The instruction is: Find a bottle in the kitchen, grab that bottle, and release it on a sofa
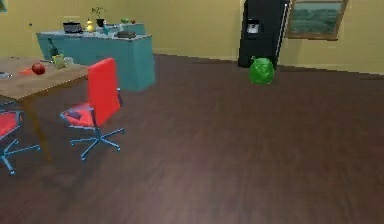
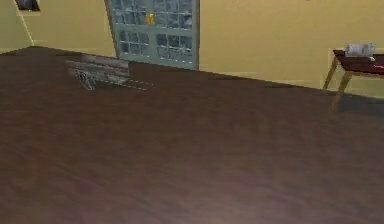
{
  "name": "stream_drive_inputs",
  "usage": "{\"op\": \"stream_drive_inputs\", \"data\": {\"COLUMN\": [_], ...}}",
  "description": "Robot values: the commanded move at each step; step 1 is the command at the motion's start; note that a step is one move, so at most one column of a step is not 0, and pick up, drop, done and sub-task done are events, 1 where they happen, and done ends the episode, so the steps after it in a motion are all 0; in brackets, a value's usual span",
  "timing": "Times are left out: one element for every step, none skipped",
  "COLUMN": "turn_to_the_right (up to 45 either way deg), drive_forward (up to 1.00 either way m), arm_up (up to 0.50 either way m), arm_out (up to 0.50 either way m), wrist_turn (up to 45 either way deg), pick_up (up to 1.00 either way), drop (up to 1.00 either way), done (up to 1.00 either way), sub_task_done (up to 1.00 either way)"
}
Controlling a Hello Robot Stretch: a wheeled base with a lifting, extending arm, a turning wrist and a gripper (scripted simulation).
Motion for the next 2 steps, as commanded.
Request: {"op": "stream_drive_inputs", "data": {"turn_to_the_right": [0.0, -3.0], "drive_forward": [1.0, 0.0], "arm_up": [0.0, 0.0], "arm_out": [0.0, 0.0], "wrist_turn": [0.0, 0.0], "pick_up": [0.0, 0.0], "drop": [0.0, 0.0], "done": [0.0, 0.0], "sub_task_done": [0.0, 0.0]}}
